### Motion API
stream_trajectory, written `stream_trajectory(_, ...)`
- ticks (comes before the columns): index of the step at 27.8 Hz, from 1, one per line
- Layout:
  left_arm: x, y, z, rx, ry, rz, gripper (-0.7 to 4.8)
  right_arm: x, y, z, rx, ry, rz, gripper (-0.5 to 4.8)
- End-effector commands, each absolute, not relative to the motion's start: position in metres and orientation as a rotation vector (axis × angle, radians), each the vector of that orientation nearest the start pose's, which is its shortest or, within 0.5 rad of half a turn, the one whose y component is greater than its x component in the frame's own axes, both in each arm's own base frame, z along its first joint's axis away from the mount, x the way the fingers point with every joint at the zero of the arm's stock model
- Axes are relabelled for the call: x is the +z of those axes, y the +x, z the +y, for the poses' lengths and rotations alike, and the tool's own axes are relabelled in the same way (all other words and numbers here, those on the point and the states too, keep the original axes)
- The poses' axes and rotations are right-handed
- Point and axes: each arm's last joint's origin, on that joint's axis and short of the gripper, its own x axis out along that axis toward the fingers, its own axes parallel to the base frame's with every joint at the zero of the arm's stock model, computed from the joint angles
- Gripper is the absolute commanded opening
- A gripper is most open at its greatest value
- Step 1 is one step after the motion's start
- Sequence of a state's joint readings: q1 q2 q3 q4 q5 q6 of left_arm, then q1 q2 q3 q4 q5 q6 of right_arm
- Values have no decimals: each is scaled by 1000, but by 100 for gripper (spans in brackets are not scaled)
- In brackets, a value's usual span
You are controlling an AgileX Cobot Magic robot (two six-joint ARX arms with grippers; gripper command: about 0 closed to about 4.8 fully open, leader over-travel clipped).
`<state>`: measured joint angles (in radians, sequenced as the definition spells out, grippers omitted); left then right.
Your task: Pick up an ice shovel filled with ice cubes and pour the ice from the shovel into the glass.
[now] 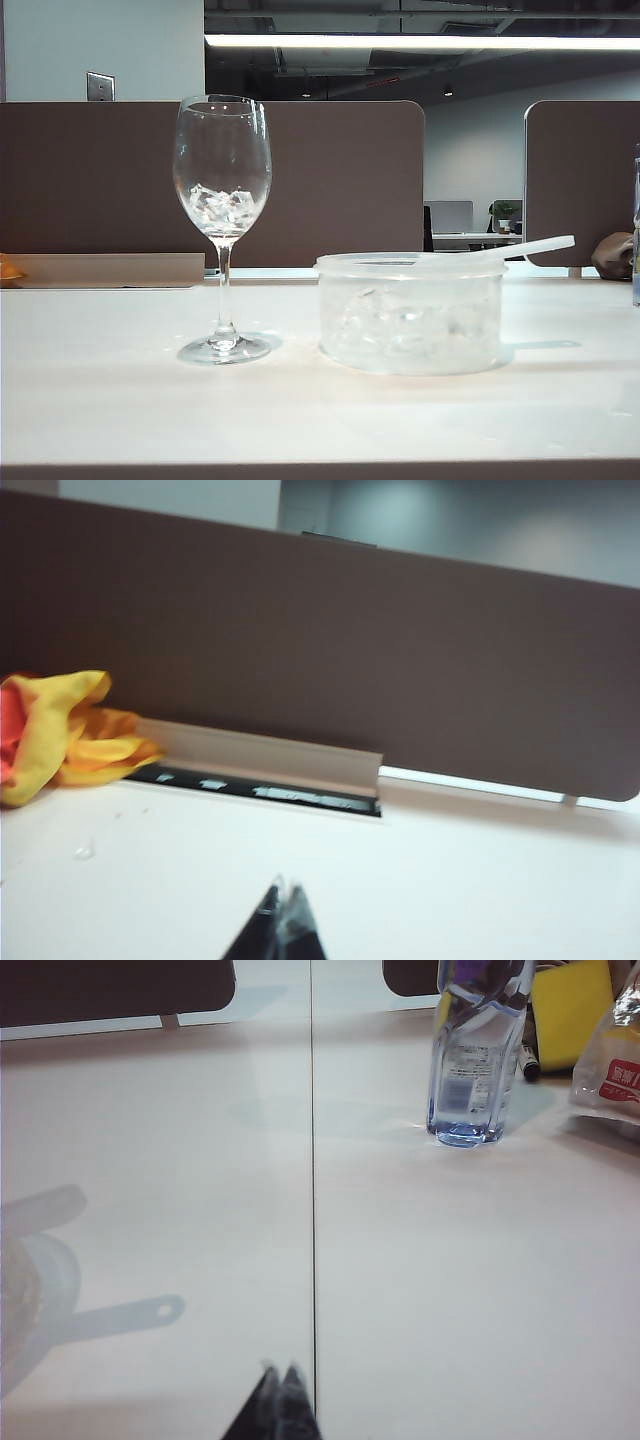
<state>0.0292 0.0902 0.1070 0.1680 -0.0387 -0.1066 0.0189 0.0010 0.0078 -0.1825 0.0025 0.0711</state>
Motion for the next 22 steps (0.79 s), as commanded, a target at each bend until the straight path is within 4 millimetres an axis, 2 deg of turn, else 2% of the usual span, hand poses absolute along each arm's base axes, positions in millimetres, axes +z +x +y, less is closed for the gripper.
stream_trajectory(1, 203, 95, 4, 63, -111, -207, -3, 147, 96, 2, 9, 69, 178, -5)
stream_trajectory(9, 183, 96, 4, 65, -147, -190, -3, 147, 96, 2, 9, 69, 178, -5)
stream_trajectory(14, 180, 96, 4, 67, -154, -157, -3, 147, 96, 2, 9, 69, 178, -5)
stream_trajectory(22, 159, 97, 4, 82, -149, 61, -3, 147, 96, 2, 9, 69, 178, -5)
